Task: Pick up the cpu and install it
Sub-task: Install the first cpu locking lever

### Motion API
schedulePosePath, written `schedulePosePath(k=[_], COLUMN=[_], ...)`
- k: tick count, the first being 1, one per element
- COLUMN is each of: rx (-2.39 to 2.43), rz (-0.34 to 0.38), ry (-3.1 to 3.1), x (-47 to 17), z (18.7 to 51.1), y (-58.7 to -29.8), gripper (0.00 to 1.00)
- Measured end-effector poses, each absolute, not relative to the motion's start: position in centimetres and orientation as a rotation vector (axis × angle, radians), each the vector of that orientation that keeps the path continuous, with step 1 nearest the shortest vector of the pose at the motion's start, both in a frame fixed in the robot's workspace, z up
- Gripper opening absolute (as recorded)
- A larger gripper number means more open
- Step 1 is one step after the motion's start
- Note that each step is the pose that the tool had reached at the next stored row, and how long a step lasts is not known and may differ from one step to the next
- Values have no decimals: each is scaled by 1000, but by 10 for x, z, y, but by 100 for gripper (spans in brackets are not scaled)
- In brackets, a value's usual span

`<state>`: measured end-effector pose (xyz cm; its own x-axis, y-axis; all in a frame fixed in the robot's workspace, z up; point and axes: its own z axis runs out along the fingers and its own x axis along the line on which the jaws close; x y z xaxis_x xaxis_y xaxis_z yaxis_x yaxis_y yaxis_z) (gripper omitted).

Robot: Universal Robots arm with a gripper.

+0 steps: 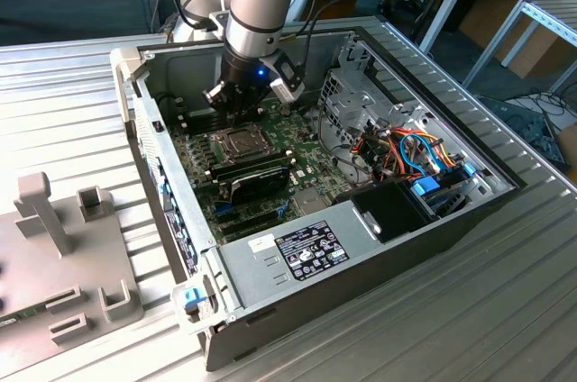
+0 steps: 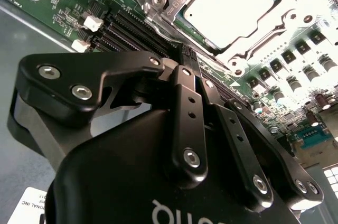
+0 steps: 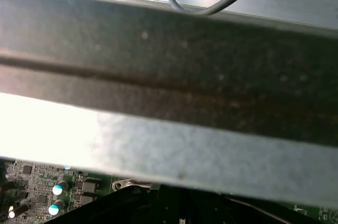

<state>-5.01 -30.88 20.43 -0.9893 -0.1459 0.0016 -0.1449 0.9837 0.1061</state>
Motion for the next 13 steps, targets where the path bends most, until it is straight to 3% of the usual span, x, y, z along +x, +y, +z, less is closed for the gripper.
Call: schedulePosePath(k=[13], rx=[228], rz=[-160], ry=[-3119], x=[-50], z=[202], y=[-309], gripper=[11])
